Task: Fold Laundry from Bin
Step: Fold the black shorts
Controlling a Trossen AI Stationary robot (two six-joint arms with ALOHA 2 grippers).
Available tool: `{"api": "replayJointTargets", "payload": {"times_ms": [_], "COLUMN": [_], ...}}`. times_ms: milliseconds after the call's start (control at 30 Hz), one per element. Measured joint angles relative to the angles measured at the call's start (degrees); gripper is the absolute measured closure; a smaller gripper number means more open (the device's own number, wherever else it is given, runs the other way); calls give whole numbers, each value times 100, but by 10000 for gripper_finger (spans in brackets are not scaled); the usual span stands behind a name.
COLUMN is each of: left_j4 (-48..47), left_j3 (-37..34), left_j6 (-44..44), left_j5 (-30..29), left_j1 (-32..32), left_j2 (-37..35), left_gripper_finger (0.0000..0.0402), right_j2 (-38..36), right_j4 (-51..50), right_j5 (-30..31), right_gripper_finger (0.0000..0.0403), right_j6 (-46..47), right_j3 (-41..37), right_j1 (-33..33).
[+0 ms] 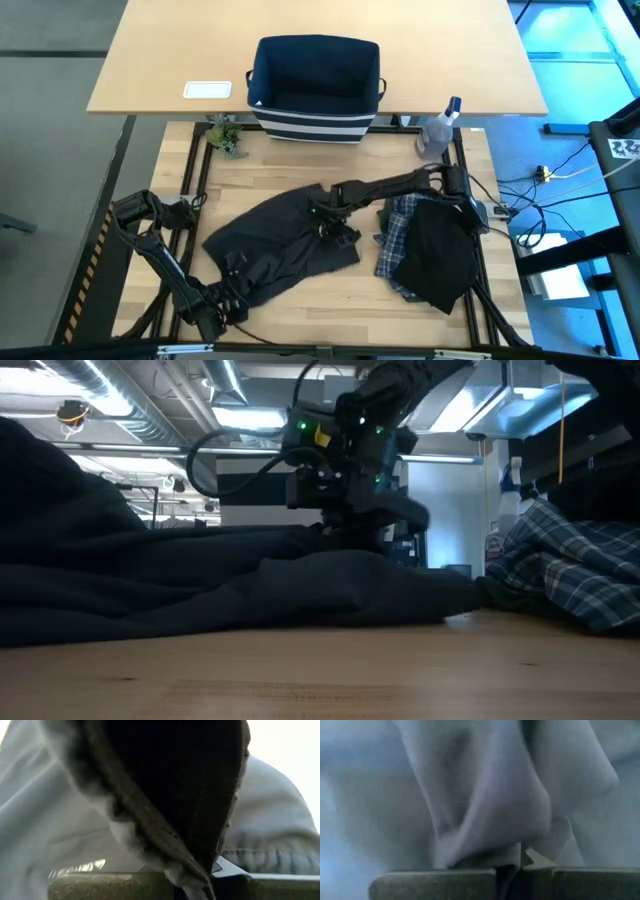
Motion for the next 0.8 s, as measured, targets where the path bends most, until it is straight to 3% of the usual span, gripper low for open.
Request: {"api": "replayJointTargets", "payload": {"times_ms": [200, 433, 667, 800], "left_j4": [-547, -398, 1188, 1908], "left_j3": [0, -219, -1002, -1440], "left_j6": [-105, 59, 678, 1146], "left_j5": [167, 124, -308, -121], "left_j1": [2, 0, 4, 109], "left_j2": [0, -11, -300, -691], "left_gripper_finger": [396, 396, 397, 397], "right_j2": [-147, -169, -166, -163], "right_j4": [-293, -660, -329, -248], "right_j5": [302, 441, 329, 332], "right_gripper_finger": [403, 403, 403, 403], "right_j6": [779, 1697, 2107, 2317], "right_j3": [-19, -96, -109, -111], "right_j1": [456, 1019, 1499, 1624]}}
